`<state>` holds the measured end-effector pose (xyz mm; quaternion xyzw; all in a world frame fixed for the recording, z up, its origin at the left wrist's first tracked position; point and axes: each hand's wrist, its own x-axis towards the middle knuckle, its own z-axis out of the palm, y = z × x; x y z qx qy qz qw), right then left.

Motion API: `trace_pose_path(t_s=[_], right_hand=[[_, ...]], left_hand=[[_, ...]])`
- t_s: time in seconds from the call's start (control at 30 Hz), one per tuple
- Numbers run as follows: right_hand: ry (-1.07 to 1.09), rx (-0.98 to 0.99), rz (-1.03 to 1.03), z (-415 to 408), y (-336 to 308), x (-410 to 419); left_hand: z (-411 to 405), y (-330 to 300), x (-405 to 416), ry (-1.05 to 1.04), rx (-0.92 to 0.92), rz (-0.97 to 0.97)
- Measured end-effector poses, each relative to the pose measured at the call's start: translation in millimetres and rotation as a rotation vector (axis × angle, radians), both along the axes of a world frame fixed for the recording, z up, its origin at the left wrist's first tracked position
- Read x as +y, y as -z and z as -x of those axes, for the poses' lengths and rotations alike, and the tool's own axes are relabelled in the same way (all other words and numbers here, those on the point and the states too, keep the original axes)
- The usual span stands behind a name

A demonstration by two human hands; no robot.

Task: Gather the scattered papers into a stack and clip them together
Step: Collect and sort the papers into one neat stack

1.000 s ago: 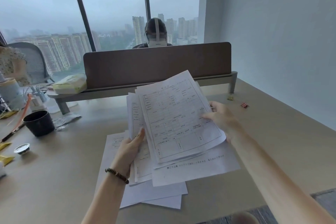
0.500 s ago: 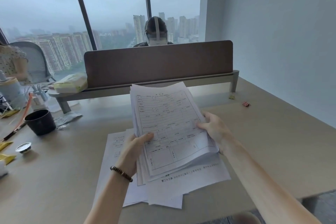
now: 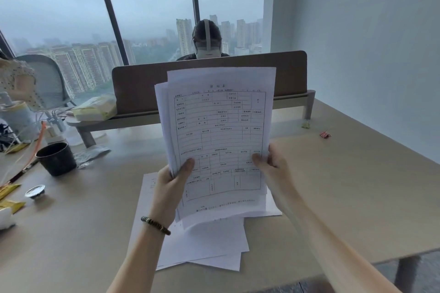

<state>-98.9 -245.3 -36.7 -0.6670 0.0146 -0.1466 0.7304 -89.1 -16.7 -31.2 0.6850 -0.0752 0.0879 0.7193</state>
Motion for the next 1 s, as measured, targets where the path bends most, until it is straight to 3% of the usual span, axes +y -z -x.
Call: trace_pose_path(t_s=[0.27, 0.57, 0.77, 1.0], right_hand=[[-0.072, -0.039, 0.154, 10.4, 25.9, 12.0], [-0.044, -0.120, 0.189, 17.4, 20.9, 15.4], [-0.040, -0.149, 0.224, 17.6, 1.0, 10.1], [0.053, -0.492, 0.430, 14.6, -73.4, 8.3]], left_hand=[[4.2, 26.7, 2.1, 0.019, 0.091, 0.033], [7.8, 19.8, -0.1, 0.022, -0.027, 0.047], [6.9, 24.3, 6.2, 0.072, 0.001, 0.028], [5.9, 20.7, 7.3, 0.105, -0.049, 0.032]])
